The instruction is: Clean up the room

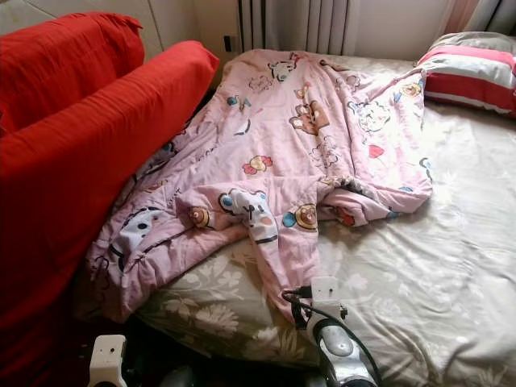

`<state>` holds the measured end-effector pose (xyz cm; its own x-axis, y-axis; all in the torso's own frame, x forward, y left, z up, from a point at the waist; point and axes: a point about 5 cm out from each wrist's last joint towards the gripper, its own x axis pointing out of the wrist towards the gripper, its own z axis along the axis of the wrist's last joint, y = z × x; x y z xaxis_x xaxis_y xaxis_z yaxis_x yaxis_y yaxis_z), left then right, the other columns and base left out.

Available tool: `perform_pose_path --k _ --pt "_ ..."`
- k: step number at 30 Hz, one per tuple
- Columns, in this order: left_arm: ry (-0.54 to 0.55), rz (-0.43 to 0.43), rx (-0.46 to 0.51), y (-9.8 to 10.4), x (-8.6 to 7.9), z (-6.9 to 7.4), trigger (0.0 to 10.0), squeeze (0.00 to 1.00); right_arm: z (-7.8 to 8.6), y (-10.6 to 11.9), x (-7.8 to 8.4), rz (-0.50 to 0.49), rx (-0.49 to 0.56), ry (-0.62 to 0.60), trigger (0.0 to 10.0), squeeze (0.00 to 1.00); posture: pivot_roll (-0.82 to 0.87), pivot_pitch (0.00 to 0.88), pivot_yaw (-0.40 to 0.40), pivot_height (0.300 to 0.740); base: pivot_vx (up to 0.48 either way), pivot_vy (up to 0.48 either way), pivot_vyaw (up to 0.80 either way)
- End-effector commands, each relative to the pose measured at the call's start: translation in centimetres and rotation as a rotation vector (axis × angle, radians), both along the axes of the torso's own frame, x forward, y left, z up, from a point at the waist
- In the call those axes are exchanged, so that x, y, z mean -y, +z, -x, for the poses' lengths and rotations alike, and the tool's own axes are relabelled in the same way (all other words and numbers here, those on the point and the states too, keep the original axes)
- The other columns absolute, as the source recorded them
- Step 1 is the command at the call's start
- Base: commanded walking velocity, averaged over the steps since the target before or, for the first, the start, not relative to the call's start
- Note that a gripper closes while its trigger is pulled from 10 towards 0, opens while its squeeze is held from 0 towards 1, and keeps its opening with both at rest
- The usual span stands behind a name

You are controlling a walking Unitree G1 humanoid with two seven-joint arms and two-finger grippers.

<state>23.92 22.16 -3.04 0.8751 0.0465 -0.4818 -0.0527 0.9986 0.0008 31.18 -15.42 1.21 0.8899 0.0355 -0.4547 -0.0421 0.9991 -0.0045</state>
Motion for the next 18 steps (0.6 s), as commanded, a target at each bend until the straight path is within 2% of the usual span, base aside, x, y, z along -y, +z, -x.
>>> perform_pose_path --k 1,5,11,12,13,14,18 --pt "0.019 -0.007 -0.033 -0.6 -0.9 1.2 10.0 0.00 0.2 -0.3 0.0 -0.013 -0.024 -0.017 10.0 1.00 0.06 0.267 0.051 0.610 0.000 0.000 0.00" --pt "0.019 -0.009 -0.039 -0.7 -1.0 1.3 10.0 0.00 0.2 -0.4 0.2 -0.025 -0.026 -0.037 10.0 1.00 0.06 0.272 0.052 0.610 0.000 0.000 0.00" --pt "0.014 -0.009 -0.037 -0.8 -1.0 1.5 10.0 0.00 1.9 -2.3 -0.6 -0.085 -0.134 -0.017 10.0 1.00 0.07 0.281 0.052 0.610 0.000 0.000 0.00" --pt "0.013 -0.009 -0.036 -0.8 -1.0 1.5 10.0 0.00 2.2 -2.6 -0.9 -0.092 -0.162 -0.003 10.0 0.18 0.07 0.281 0.052 0.610 0.000 0.000 0.00" --pt "0.012 -0.010 -0.035 -0.7 -1.0 1.5 10.0 0.00 2.4 -2.9 -1.0 -0.097 -0.179 0.007 10.0 0.18 0.07 0.281 0.052 0.610 0.000 0.000 0.00" --pt "0.012 -0.012 -0.033 -0.7 -1.1 1.6 10.0 0.00 2.9 -3.4 -1.2 -0.098 -0.212 0.006 10.0 0.00 0.07 0.283 0.055 0.610 0.000 0.000 0.00" --pt "0.008 -0.016 -0.030 -0.7 -1.2 1.6 10.0 0.00 3.2 -3.6 -1.3 -0.115 -0.227 -0.004 10.0 0.00 0.07 0.282 0.060 0.610 0.000 0.000 0.00"
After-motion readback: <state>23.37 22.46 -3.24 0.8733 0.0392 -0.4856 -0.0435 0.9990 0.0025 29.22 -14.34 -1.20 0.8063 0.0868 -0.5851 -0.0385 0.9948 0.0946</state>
